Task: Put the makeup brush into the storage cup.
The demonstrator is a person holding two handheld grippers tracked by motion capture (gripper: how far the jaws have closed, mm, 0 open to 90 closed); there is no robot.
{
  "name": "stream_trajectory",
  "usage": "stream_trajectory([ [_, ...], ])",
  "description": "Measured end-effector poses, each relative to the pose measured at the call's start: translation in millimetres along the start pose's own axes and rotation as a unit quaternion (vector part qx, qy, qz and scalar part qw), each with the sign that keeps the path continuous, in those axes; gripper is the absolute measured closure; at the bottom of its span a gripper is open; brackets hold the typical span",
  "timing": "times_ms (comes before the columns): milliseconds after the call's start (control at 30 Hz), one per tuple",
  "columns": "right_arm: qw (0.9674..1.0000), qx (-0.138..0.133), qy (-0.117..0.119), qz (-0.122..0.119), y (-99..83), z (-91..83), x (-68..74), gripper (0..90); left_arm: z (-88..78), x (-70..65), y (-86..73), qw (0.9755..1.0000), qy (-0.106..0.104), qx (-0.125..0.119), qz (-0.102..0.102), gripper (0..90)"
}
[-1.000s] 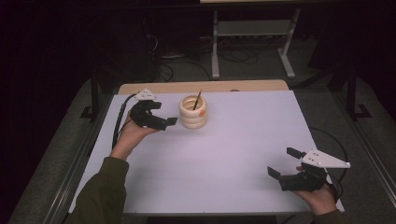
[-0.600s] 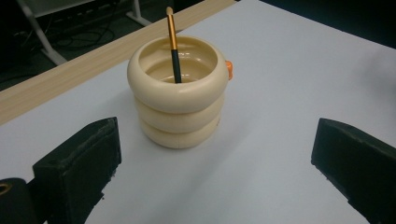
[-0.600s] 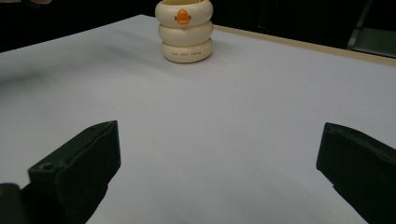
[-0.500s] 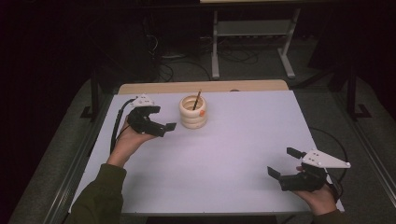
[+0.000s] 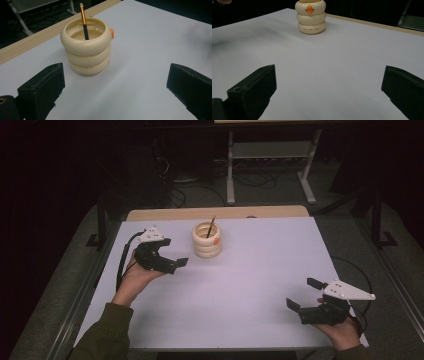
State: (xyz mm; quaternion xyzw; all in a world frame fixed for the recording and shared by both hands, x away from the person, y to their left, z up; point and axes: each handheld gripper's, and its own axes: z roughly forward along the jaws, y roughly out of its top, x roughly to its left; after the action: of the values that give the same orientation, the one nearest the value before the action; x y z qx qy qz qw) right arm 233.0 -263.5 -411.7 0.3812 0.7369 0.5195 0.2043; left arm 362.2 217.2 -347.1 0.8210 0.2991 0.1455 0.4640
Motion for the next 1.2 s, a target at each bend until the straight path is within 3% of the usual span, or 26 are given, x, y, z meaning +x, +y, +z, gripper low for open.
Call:
stream_trajectory([
  [333, 1.0, 0.001, 0.001, 0.0, 0.0, 0.7, 0.0, 0.0, -6.0, -5.9, -12.9, 1.0, 0.009, -0.001, -0.001, 1.2],
  [1200, 1.0, 0.002, -0.002, -0.003, -0.3, 0.4, -1.0, 0.0, -24.6, -24.0, -46.0, 0.9999, -0.001, -0.002, -0.016, 1.2],
])
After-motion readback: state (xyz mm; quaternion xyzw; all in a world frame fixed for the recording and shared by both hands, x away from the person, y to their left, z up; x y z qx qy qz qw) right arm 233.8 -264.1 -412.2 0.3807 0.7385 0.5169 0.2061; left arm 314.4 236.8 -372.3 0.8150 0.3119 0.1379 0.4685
